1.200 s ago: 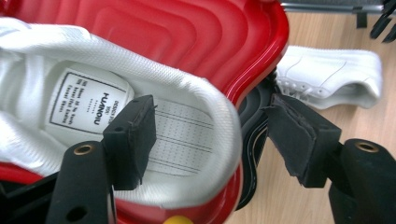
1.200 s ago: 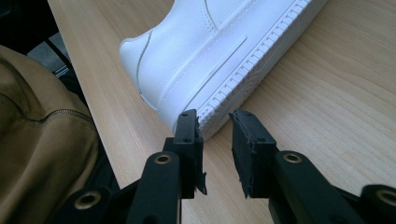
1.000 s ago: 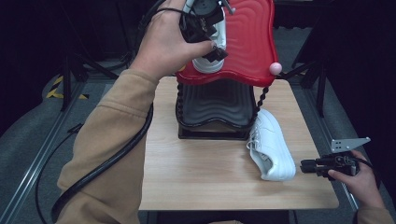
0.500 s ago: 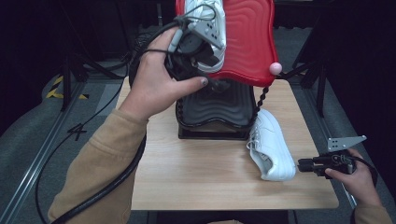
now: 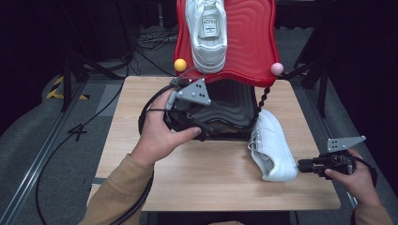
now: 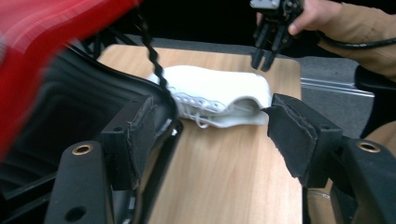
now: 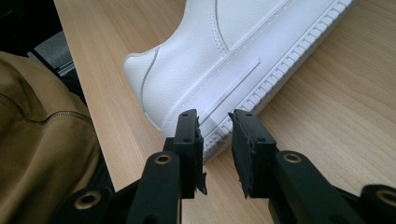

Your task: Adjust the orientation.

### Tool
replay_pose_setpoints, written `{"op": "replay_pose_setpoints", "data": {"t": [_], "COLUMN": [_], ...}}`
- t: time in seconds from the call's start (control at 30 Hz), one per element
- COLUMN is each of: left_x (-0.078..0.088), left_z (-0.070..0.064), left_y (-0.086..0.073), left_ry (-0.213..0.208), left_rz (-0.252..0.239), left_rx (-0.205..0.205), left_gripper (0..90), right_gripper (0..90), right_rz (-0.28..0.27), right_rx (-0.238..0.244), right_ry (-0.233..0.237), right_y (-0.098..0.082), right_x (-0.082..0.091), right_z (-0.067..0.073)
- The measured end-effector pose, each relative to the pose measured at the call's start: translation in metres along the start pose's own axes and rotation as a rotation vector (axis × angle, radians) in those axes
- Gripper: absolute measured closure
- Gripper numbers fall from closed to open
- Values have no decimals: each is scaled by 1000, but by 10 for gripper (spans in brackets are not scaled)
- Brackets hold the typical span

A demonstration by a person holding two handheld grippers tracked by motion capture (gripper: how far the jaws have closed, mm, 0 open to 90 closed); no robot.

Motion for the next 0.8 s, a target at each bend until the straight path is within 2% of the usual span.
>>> {"op": "replay_pose_setpoints", "data": {"t": [0.13, 0.17, 0.23, 0.3, 0.33, 0.53, 0.63, 0.67, 0.8], "left_x": [-8, -13, -15, -18, -19, -21, -21, -22, -19], "left_z": [-2, -3, -3, -4, -5, -7, -6, -4, -4], "left_y": [-11, -19, -22, -28, -34, -51, -59, -61, -63], "left_ry": [9, 23, 21, 5, 20, 27, 29, 32, 42], "left_rz": [-9, -6, -16, -41, -53, -75, -102, -90, -98], "left_rx": [7, 21, 29, 46, 58, 83, 110, 117, 115], "left_gripper": [325, 326, 326, 325, 324, 321, 324, 324, 321], "right_gripper": [721, 732, 734, 741, 751, 798, 822, 826, 838], "right_rz": [-1, -8, -13, -22, -26, -42, -36, -35, -48], "right_rx": [5, 6, 7, 6, 7, 12, 10, 10, 14], "right_ry": [-2, -9, -12, -17, -23, -35, -47, -49, -62], "right_y": [1, 1, 2, 3, 4, 7, 6, 7, 9], "right_x": [-1, -1, 0, 0, 1, 2, 0, 0, 2], "right_z": [1, 1, 0, 1, 1, 2, 1, 1, 2]}}
Point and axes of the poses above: each handheld gripper's, and its own axes: x roughly backward along the jaws, y roughly out of its top, z roughly to its left, the point moved 5 cm from there along -x, roughly forward along the jaws, and after that the axes turned 7 degrees about -y, right-handed, at the moved point
